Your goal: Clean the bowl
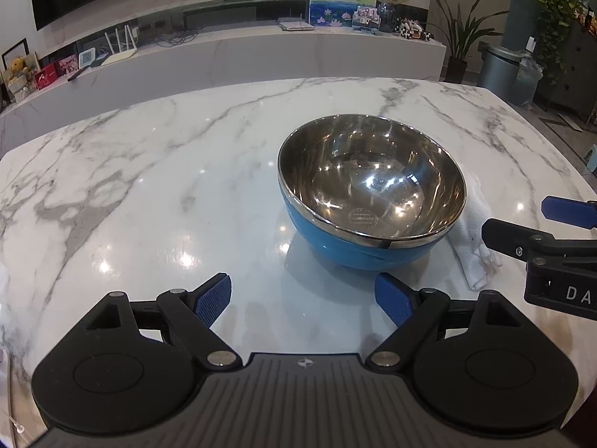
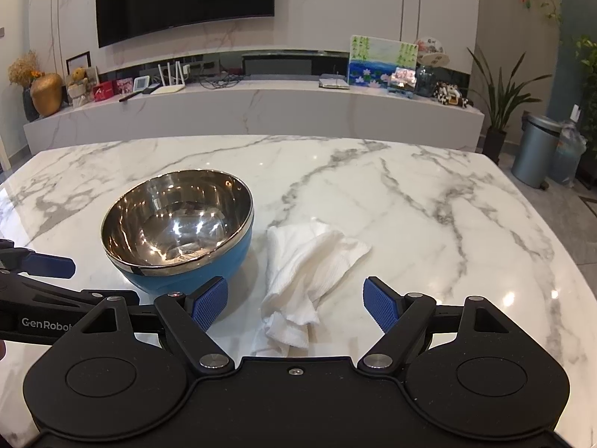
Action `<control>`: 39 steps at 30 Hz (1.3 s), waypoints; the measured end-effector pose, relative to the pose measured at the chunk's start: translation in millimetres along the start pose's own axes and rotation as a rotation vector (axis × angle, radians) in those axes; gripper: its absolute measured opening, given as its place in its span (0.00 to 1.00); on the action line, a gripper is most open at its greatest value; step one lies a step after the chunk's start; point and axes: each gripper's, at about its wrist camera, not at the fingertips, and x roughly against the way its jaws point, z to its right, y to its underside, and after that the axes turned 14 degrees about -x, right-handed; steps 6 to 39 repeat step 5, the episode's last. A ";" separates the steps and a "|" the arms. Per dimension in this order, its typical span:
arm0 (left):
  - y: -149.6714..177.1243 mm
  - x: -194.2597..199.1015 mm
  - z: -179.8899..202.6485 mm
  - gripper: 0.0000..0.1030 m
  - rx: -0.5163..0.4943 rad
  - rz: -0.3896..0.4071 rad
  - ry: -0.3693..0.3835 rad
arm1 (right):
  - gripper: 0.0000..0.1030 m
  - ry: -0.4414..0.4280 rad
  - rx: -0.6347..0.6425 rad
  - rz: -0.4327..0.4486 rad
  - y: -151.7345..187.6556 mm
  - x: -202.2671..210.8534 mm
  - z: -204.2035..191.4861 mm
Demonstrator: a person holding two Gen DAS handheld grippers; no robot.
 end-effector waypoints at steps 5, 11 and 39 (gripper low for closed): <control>0.1 -0.4 -0.5 0.82 -0.002 0.001 -0.001 | 0.76 -0.002 0.004 -0.006 0.8 -1.1 -0.3; 0.1 -0.4 -0.5 0.82 -0.002 0.001 -0.001 | 0.76 -0.002 0.004 -0.006 0.8 -1.1 -0.3; 0.1 -0.4 -0.5 0.82 -0.002 0.001 -0.001 | 0.76 -0.002 0.004 -0.006 0.8 -1.1 -0.3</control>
